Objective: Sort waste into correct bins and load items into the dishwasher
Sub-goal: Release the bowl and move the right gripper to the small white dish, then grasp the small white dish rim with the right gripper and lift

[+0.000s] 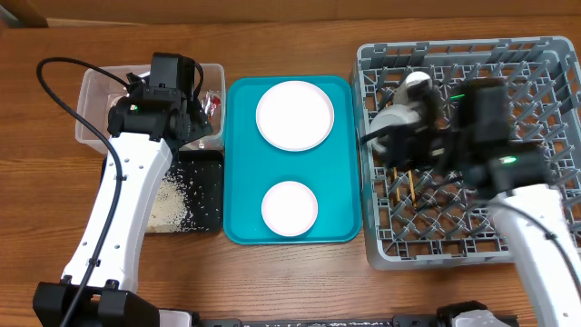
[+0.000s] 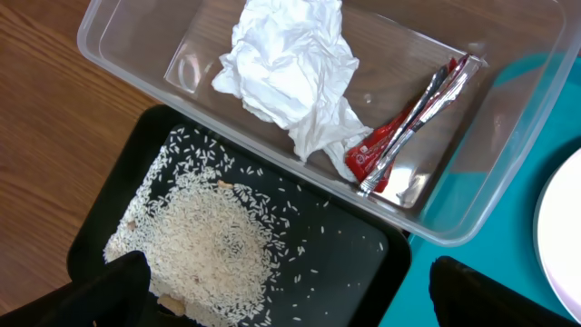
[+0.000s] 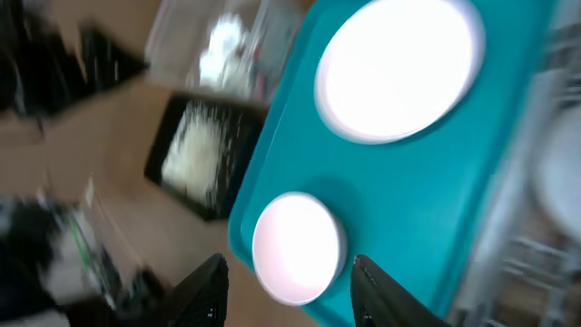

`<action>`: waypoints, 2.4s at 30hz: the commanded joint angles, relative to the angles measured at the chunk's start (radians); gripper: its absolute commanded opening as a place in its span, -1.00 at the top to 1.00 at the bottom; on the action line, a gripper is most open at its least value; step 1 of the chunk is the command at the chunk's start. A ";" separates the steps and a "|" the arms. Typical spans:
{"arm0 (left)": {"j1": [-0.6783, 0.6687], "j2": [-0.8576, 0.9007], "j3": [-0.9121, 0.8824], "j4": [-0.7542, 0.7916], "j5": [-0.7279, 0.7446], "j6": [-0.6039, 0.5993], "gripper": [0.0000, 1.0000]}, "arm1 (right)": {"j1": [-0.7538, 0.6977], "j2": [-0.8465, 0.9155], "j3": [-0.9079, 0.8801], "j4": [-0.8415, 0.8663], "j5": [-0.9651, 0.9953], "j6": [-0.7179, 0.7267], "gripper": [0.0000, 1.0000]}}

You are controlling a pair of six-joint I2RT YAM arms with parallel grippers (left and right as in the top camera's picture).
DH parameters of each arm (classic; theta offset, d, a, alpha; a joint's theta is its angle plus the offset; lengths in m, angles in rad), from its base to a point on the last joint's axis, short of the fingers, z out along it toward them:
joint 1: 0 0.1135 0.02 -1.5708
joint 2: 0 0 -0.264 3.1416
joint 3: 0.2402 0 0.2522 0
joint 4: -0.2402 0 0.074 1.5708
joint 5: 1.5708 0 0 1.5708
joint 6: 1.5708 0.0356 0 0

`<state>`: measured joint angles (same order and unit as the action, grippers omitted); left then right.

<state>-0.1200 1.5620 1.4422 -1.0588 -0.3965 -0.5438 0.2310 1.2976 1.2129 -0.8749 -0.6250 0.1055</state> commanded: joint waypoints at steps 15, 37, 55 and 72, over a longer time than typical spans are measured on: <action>-0.003 -0.004 0.012 0.000 -0.003 0.013 -1.00 | 0.667 0.354 -0.014 0.123 0.292 0.164 0.28; -0.005 -0.004 0.012 0.000 -0.002 0.013 -0.99 | 0.706 0.519 -0.014 0.210 0.498 0.243 0.52; -0.005 -0.004 0.012 0.000 -0.002 0.013 -1.00 | 0.630 0.517 0.156 0.092 0.374 0.211 0.21; -0.005 -0.004 0.012 0.000 -0.002 0.013 -1.00 | 0.626 0.511 0.007 0.168 0.571 0.244 0.36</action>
<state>-0.1200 1.5620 1.4422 -1.0588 -0.3962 -0.5434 0.8577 1.8198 1.2671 -0.7334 -0.1070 0.3328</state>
